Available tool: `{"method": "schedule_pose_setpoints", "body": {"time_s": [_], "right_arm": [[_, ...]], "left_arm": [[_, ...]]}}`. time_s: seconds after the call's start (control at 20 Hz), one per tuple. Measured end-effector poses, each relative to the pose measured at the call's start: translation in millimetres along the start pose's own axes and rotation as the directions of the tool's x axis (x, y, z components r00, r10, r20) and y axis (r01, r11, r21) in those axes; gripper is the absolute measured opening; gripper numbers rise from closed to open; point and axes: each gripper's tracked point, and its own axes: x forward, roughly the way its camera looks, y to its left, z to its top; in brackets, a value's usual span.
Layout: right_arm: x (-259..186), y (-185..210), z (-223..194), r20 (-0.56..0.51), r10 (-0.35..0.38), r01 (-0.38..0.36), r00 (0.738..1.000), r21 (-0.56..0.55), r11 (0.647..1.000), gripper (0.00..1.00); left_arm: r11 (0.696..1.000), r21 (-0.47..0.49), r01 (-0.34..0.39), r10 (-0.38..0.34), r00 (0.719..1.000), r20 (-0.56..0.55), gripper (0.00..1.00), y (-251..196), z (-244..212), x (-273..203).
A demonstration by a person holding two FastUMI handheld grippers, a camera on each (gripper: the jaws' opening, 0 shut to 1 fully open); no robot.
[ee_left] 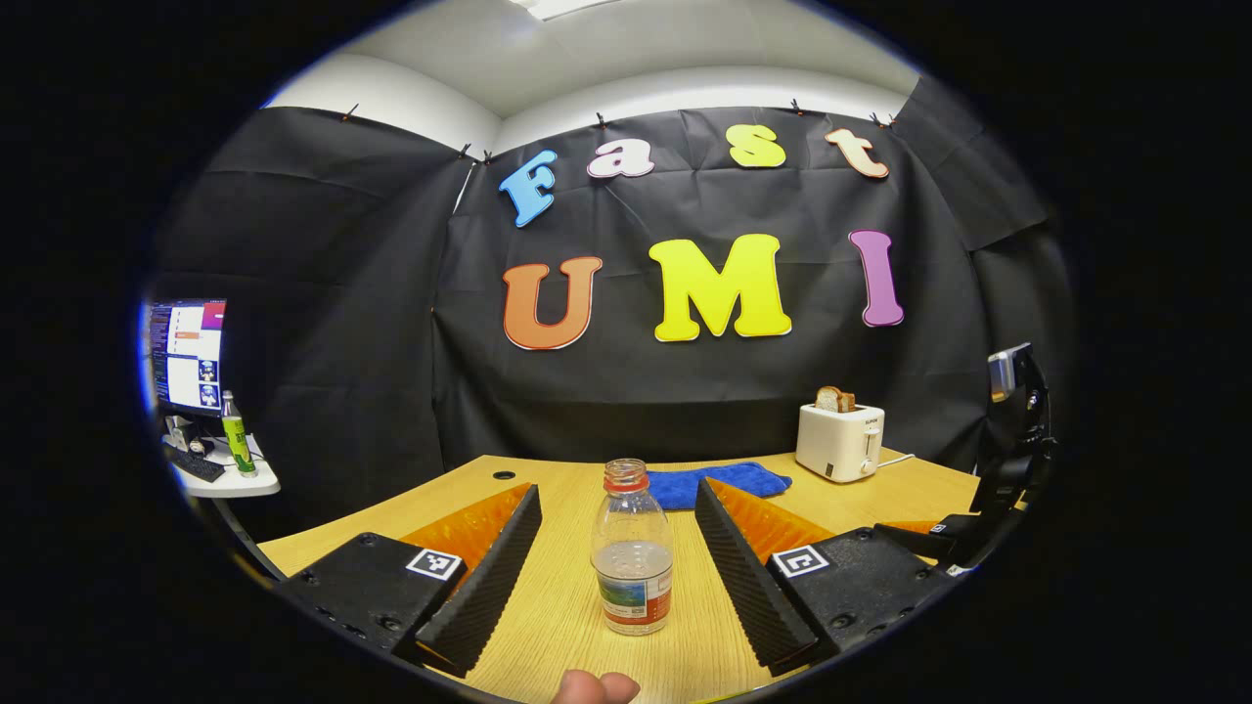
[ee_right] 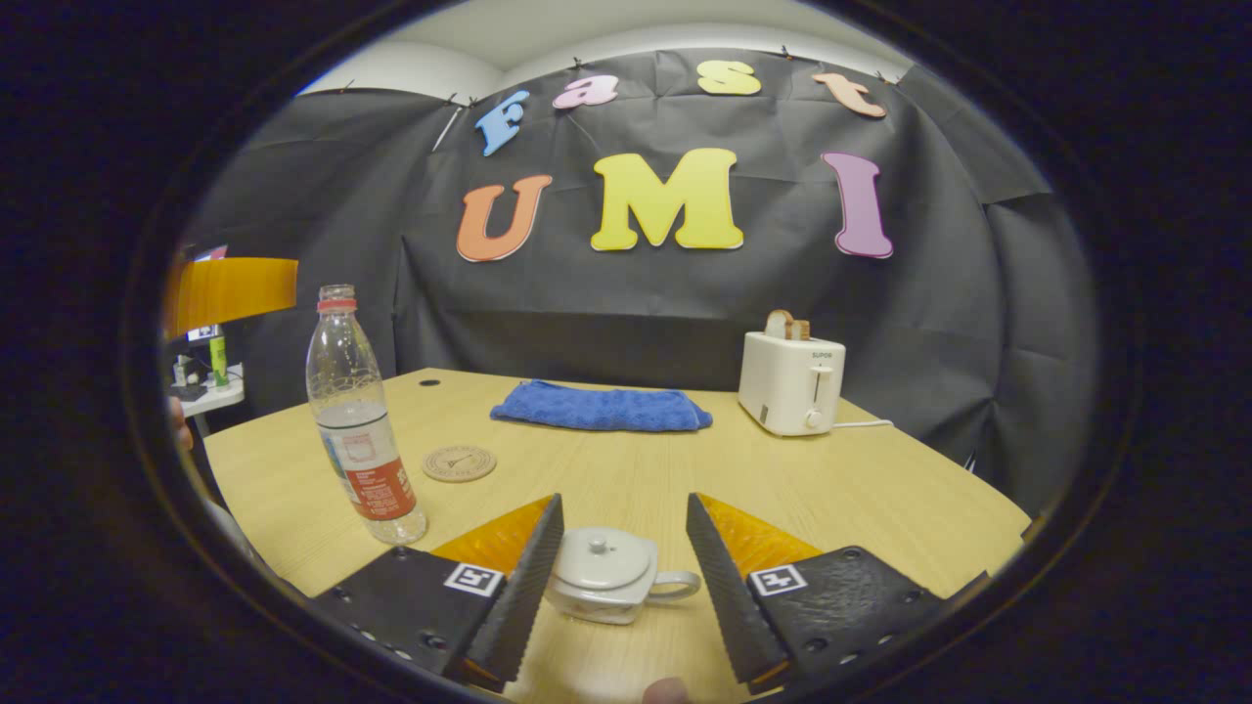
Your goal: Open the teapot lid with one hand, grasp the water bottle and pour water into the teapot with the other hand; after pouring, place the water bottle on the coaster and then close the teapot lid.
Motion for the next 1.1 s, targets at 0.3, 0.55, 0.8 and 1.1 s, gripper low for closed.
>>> {"method": "schedule_pose_setpoints", "body": {"time_s": [0.3,0.55,0.8,1.1], "right_arm": [[13.5,8.6,-8.0,-0.038,0.033,-0.033,0.999,-0.011,0.999,0.19],[11.1,7.9,-7.2,-0.037,0.049,-0.050,0.998,-0.017,0.999,0.00],[8.0,9.5,0.8,-0.016,0.075,-0.075,0.997,-0.027,0.997,0.00],[-1.6,13.4,31.8,0.050,0.114,-0.112,0.992,-0.032,0.993,0.00]], "left_arm": [[1.000,-0.003,-0.012,0.012,1.000,-0.001,0.99,7.0,0.5,0.6],[1.000,-0.010,-0.012,0.012,1.000,-0.007,0.99,8.0,-2.4,1.4],[0.999,-0.038,0.010,-0.012,0.999,-0.050,0.99,10.2,-24.7,1.3],[0.997,-0.076,0.023,-0.035,0.985,-0.167,0.99,14.7,-72.9,-4.7]]}}
